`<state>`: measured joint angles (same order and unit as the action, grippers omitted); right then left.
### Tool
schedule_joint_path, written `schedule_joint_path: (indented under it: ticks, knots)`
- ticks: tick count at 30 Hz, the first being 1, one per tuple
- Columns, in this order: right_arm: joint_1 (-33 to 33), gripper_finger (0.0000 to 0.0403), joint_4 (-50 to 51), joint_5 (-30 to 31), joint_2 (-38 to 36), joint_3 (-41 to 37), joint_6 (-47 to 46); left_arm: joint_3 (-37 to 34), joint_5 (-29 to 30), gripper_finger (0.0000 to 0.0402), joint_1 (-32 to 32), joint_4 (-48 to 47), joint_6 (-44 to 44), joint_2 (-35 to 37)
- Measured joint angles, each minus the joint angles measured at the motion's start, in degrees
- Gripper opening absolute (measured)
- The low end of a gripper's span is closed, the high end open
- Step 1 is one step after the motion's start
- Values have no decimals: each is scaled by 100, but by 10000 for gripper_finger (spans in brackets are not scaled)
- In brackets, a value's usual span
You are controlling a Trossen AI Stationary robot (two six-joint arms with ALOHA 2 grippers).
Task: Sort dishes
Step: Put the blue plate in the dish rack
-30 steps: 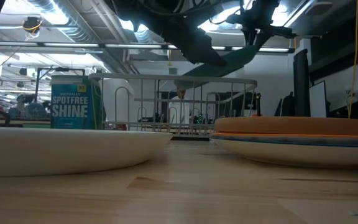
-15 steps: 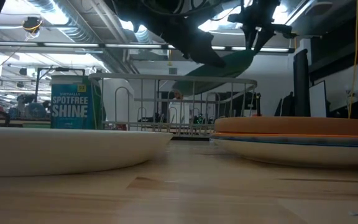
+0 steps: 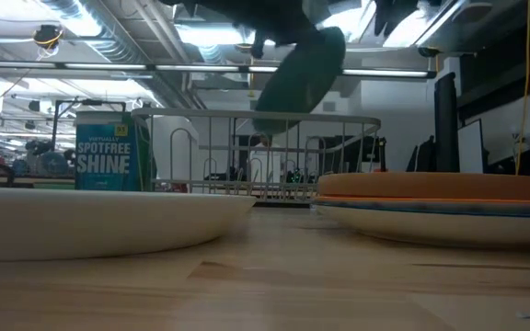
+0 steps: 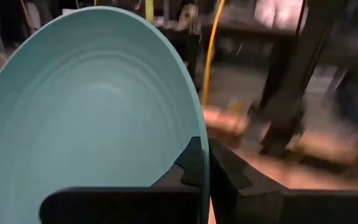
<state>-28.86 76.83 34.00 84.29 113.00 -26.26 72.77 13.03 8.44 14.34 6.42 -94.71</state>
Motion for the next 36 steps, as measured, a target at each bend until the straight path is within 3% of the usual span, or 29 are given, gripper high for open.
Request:
schedule_joint_path:
  ticks: [6,14,26,32,36]
  knots:
    - [-4,104,18,354,-300,80,588,0,-560,0,139,825,1791,-9]
    - [-4,104,62,361,-481,78,1052,-125,-394,0,255,1433,3626,-99]
    - [-4,104,88,355,-474,76,1265,-122,437,0,162,1595,5195,-488]
    - [-4,104,99,352,-472,74,1361,-122,676,0,128,2598,5624,-884]
    - [-4,104,125,350,-472,71,1378,-125,891,0,132,2641,5742,-952]
